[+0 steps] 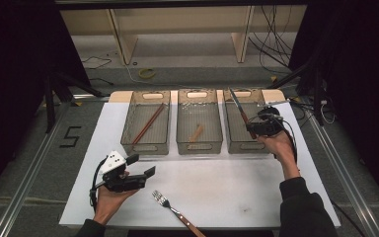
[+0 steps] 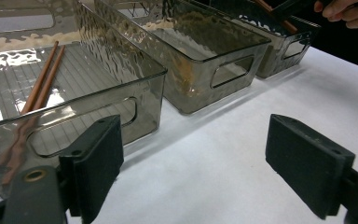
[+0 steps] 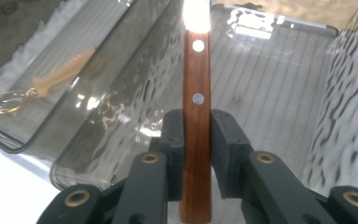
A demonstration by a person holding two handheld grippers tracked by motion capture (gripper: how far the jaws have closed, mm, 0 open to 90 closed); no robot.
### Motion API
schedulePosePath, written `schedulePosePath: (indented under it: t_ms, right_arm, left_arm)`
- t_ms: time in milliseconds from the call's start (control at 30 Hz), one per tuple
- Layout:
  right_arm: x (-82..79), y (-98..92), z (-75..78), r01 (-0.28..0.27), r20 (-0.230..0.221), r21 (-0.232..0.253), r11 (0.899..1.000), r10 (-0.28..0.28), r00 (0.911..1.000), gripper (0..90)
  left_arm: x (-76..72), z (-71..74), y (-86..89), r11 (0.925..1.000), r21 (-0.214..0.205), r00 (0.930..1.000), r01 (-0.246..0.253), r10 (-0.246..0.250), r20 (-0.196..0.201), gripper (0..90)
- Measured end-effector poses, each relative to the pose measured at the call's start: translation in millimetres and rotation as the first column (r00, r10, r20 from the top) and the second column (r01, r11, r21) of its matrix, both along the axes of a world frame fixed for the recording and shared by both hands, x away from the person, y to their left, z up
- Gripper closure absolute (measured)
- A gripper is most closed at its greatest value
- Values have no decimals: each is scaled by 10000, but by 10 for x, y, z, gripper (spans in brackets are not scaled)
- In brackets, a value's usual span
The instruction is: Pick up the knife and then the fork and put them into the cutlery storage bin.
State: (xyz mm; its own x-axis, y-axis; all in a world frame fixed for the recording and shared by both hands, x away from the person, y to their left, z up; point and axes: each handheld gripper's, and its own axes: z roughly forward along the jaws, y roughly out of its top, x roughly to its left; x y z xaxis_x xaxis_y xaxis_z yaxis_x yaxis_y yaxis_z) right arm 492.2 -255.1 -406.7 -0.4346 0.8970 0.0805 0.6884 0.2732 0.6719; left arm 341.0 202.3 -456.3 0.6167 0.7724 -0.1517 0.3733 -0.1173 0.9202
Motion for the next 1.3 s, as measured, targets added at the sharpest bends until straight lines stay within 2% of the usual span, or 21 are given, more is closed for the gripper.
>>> schedulePosePath:
  t_ms: [400, 567, 767, 867, 933, 1033, 1100, 1233, 1300]
  right_arm:
    - [15, 22, -45, 74, -397, -226, 9997, -83, 9992, 764]
    - [12, 45, -49, -14, -481, -285, 9996, 0, 9988, 764]
    - [31, 37, -86, 142, -727, -419, 9990, -173, 9972, 758]
    - [25, 37, -79, 8, -668, -376, 9993, -33, 9978, 747]
    - [16, 40, -58, 3, -576, -195, 9998, -14, 9983, 681]
    - [1, 50, -12, 41, -292, -80, 10000, -44, 9996, 509]
    - [-15, 61, 13, 53, -55, -94, 9999, -53, 10000, 475]
    - [-62, 88, 66, -175, 85, 115, 9998, 174, 9998, 418]
    - [-90, 116, 93, -279, 194, 21, 9996, 279, 9994, 396]
  left_arm:
    - [-27, 12, 30, 9998, -166, 9997, 98, -94, 206, 174]
    - [-34, 15, 39, 9995, -288, 9998, 147, -142, 158, 170]
    - [-38, 16, 46, 9993, -338, 9997, 143, -137, 193, 169]
    - [-37, 14, 49, 9994, -329, 9997, 137, -131, 189, 169]
    - [-36, 14, 49, 9994, -328, 9997, 130, -124, 188, 169]
    - [-37, 14, 46, 9994, -320, 9998, 128, -122, 181, 169]
    - [-38, 14, 45, 9994, -327, 9997, 130, -124, 194, 169]
    - [-36, 13, 48, 9994, -314, 9998, 124, -119, 183, 169]
    - [-37, 14, 47, 9994, -315, 9997, 125, -119, 192, 169]
